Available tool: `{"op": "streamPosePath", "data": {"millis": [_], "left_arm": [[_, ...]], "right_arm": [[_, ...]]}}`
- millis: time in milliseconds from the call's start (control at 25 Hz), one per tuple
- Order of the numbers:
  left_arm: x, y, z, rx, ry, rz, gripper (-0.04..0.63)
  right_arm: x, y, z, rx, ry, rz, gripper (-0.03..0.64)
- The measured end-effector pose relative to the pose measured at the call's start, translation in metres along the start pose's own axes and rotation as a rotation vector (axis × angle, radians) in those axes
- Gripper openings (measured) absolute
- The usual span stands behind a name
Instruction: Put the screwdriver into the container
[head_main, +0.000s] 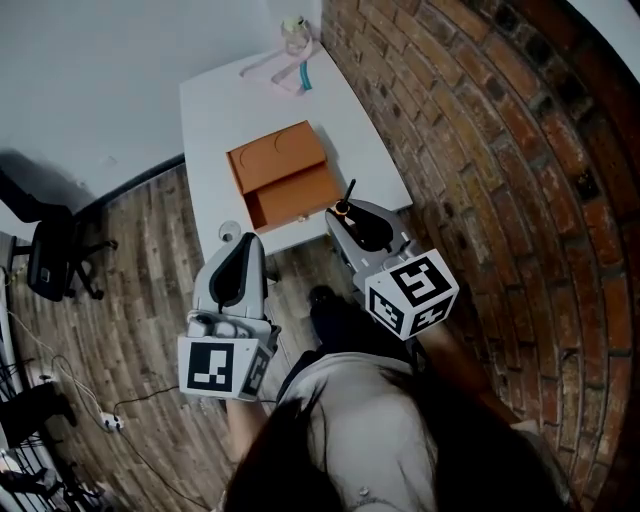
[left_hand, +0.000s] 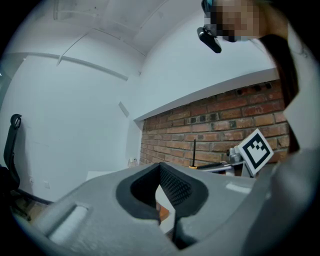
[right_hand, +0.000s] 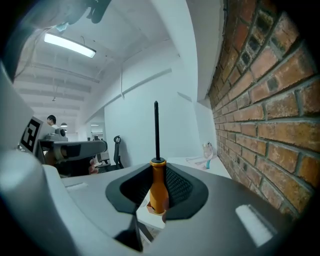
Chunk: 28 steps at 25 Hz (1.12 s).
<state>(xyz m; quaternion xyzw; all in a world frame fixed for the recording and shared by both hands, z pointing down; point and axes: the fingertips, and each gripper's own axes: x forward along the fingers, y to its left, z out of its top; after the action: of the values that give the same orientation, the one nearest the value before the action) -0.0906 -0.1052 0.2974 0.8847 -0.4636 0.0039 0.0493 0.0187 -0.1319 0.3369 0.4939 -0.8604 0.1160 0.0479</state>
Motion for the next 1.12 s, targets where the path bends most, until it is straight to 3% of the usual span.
{"op": "streamPosePath", "data": {"millis": [600,1120], "left_arm": [[0.049,0.048,-0.003,-0.006,0.029,0.081,0.000],[0.070,0.079,-0.003,-0.024,0.038,0.137,0.000]], "right_arm": [[0.080,-0.045,-0.020,-0.065,0.106,0.059,0.078],[0.135,-0.066,-0.066,-0.219,0.246,0.116,0.078]]}}
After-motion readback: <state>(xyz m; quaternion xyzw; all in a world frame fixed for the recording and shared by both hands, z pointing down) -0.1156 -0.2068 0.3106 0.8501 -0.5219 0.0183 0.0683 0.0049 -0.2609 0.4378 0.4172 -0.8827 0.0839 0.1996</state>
